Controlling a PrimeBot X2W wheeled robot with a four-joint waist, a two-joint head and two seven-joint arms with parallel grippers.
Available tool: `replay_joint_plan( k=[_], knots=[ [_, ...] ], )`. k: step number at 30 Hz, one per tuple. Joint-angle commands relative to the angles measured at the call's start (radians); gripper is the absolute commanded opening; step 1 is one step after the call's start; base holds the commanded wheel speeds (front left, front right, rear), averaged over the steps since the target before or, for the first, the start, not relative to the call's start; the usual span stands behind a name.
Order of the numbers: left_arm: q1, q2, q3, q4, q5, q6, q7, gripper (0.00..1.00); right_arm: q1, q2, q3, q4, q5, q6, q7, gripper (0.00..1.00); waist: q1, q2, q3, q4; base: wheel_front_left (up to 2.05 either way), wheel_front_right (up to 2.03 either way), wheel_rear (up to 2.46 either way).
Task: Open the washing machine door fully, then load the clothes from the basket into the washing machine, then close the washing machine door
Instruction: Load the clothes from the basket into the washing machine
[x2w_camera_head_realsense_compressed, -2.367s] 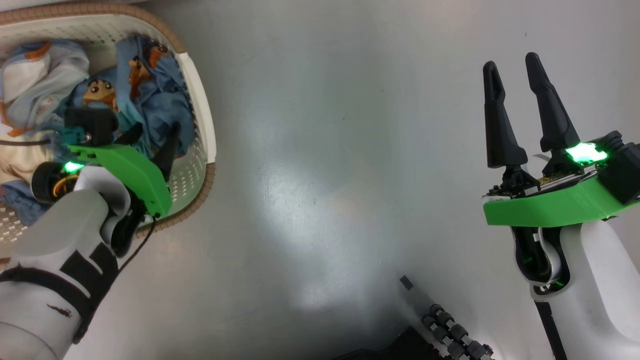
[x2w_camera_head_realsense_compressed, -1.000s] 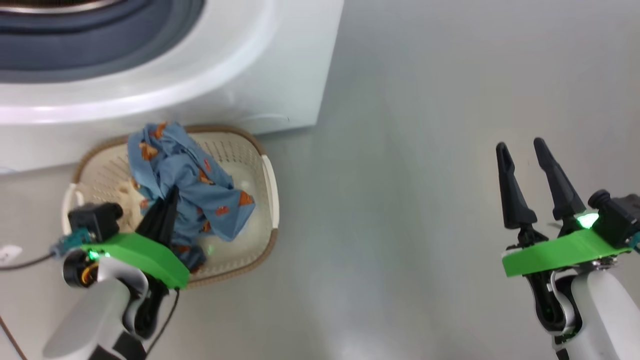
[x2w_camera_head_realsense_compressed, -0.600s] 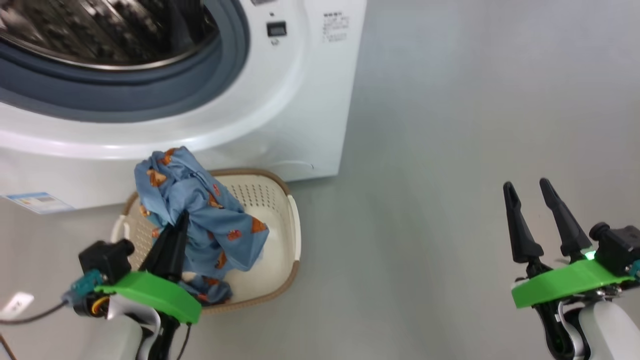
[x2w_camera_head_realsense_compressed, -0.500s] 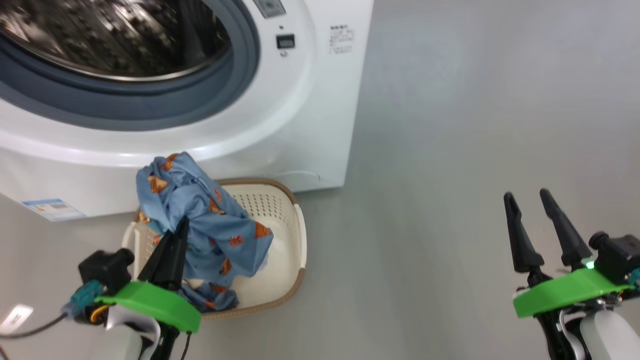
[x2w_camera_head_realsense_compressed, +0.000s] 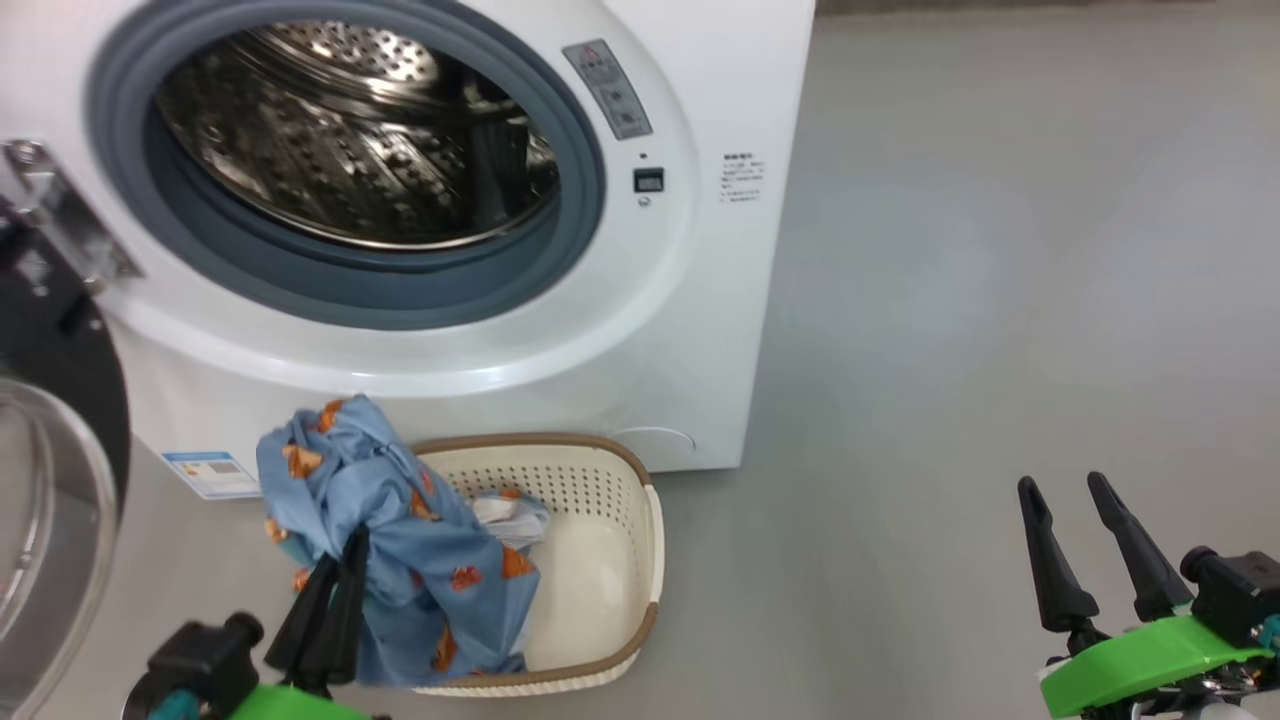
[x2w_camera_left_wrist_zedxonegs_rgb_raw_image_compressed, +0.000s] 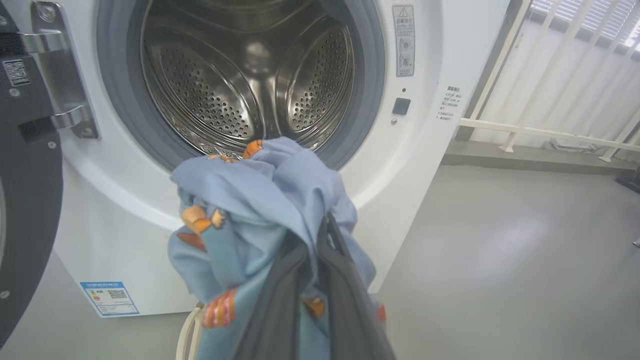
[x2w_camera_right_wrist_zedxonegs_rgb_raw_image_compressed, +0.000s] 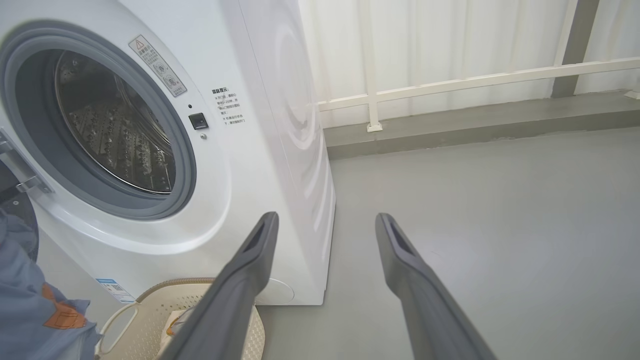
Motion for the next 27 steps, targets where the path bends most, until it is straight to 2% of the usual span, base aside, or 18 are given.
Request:
replay_joint_plan(
  k=[1, 13, 21, 27],
  knots=[
    [0.005, 0.008, 0.052, -0.047, 0.017, 0.001, -0.011, 0.00, 0.004, -0.019, 0.008, -0.024, 0.013, 0.006, -0.008, 1.00, 0.0000, 0.0000, -0.033, 0.029, 0.00, 0.00, 0.00],
    [0.134, -0.052, 0.131, -0.188, 0.082, 0.001, -0.011, 0.00, 0.052, -0.020, -0.034, -0.050, 0.012, 0.006, -0.008, 1.00, 0.0000, 0.0000, -0.034, 0.060, 0.00, 0.00, 0.00],
    [0.105, -0.062, 0.139, -0.199, 0.084, 0.001, -0.011, 0.00, 0.034, -0.015, -0.039, -0.060, 0.007, 0.006, -0.008, 1.00, 0.0000, 0.0000, 0.011, 0.059, 0.00, 0.00, 0.00],
    [0.014, -0.072, 0.147, -0.175, 0.089, 0.001, -0.011, 0.00, -0.014, -0.010, -0.041, -0.067, 0.004, 0.006, -0.008, 1.00, 0.0000, 0.0000, 0.088, 0.054, 0.00, 0.00, 0.00]
  ],
)
